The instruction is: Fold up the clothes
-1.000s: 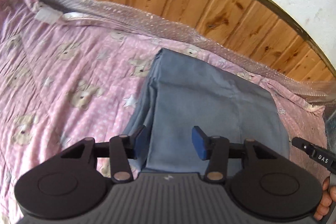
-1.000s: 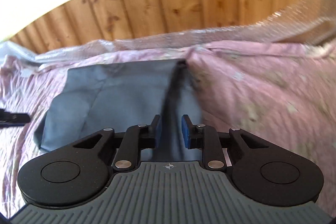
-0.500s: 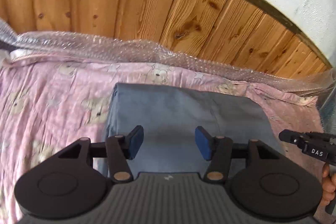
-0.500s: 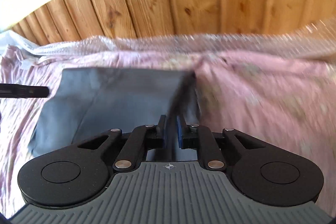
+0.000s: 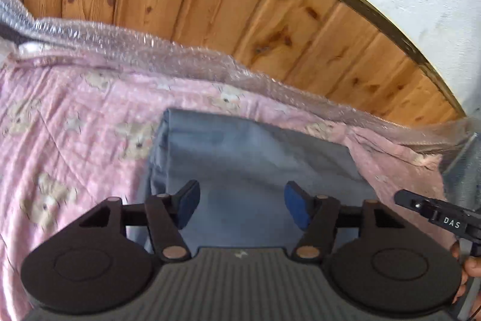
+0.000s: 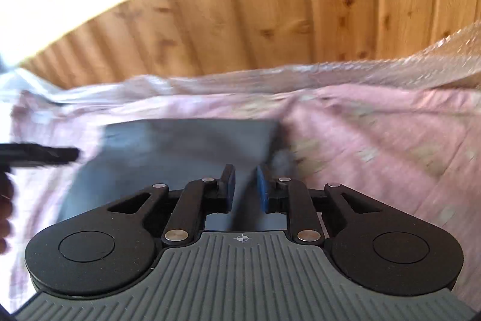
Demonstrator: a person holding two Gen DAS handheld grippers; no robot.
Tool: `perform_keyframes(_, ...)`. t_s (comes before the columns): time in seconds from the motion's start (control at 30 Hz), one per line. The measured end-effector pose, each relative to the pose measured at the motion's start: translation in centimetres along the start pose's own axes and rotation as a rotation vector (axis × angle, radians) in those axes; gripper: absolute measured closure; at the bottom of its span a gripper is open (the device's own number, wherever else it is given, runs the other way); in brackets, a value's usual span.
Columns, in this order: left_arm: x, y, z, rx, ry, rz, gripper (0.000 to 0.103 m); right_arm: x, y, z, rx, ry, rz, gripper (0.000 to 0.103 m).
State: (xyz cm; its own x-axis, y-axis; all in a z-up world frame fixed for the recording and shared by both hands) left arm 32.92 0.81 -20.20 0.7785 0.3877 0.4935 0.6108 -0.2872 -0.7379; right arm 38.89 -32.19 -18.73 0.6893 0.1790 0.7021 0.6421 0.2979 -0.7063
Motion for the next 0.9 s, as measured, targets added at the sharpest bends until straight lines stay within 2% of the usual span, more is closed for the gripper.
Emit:
perform_keyframes(0.07,-2.4,1.2,1.6,0.056,0.002,0.053,0.038,-1.8,-0.9,0.0,-0.002,0.030,0.011,0.078)
perform_keyframes(0.1,-3.2,1.8,2.7,0.090,0.007,0.060,0.037,-2.6,-1.4,0.1,-0.003,0.045,0.017,0.069)
perform_keyframes(0.17,-3.8,1.4,3.6,0.101,0.031,0.052,0.036,-4.4,-2.4,0.1,-0.004,0.075,0.029,0.068)
perform_keyframes(0.23,-3.8,0.4,4.1,0.149,0.013,0.074,0.037,-6.2,-3.3,0.2,-0.006,0.105,0.040,0.073)
perform_keyframes(0.27,-4.0,-0.3,4.2,0.176,0.010,0.087,0.037,-7.1,-3.8,0.2,-0.007,0.120,0.046,0.068)
perform_keyframes(0.3,-4.2,-1.0,4.3,0.209,0.009,0.102,0.037,-7.8,-4.4,0.3,-0.010,0.132,0.049,0.050)
perform_keyframes(0.33,-4.5,-1.8,4.3,0.247,0.010,0.116,0.031,-8.1,-5.5,0.7,-0.017,0.137,0.044,0.037)
perform_keyframes(0.37,-4.7,-2.5,4.0,0.284,0.012,0.129,0.024,-8.4,-6.6,1.2,-0.025,0.141,0.040,0.033)
perform_keyframes(0.43,-5.3,-4.3,2.9,0.323,0.010,0.141,0.020,-9.1,-8.2,2.3,-0.024,0.138,0.049,0.028)
perform_keyframes(0.53,-6.4,-7.1,1.2,0.294,-0.012,0.133,0.010,-10.5,-9.4,4.5,-0.031,0.116,0.093,0.021)
perform_keyframes(0.67,-7.8,-10.0,-1.2,0.276,-0.004,0.119,0.008,-12.1,-9.5,6.8,0.012,0.134,0.138,0.021)
perform_keyframes(0.77,-8.8,-12.0,-3.0,0.258,0.022,0.108,0.007,-11.9,-11.1,8.5,0.005,0.114,0.131,0.021)
perform_keyframes(0.9,-9.8,-14.4,-5.1,0.216,0.063,0.087,0.006,-11.0,-15.3,10.1,-0.010,0.100,0.068,0.019)
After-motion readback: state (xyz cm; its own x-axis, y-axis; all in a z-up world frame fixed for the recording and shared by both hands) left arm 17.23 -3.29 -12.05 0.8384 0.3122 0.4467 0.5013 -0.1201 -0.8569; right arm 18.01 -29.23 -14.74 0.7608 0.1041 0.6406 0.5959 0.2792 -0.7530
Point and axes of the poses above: each gripper's, at about its wrist camera, not at the fingertips, and y roughly the way its jaws point, z to its left, x to its top, the point moved 4 cm from there along y, roughly the way its jaws point, and after that the axes turned 8 degrees about -y, right-handed, at the moved point
